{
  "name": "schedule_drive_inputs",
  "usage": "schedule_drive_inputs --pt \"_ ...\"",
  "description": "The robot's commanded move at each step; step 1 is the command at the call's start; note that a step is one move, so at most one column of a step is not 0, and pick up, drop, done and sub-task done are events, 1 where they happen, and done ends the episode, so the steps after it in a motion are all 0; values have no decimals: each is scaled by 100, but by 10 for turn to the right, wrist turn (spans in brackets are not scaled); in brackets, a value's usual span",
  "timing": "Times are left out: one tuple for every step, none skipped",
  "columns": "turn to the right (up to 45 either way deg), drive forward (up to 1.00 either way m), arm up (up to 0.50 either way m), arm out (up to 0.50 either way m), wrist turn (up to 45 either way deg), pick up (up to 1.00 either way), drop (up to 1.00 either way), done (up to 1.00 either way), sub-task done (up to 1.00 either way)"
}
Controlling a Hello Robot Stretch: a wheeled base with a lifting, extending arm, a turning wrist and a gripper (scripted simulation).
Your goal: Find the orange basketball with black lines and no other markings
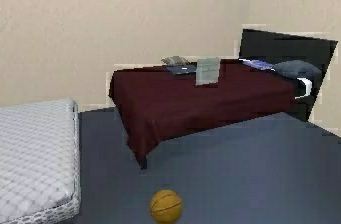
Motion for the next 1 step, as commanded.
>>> schedule_drive_inputs --pt "0 0 0 0 0 0 0 100 0"
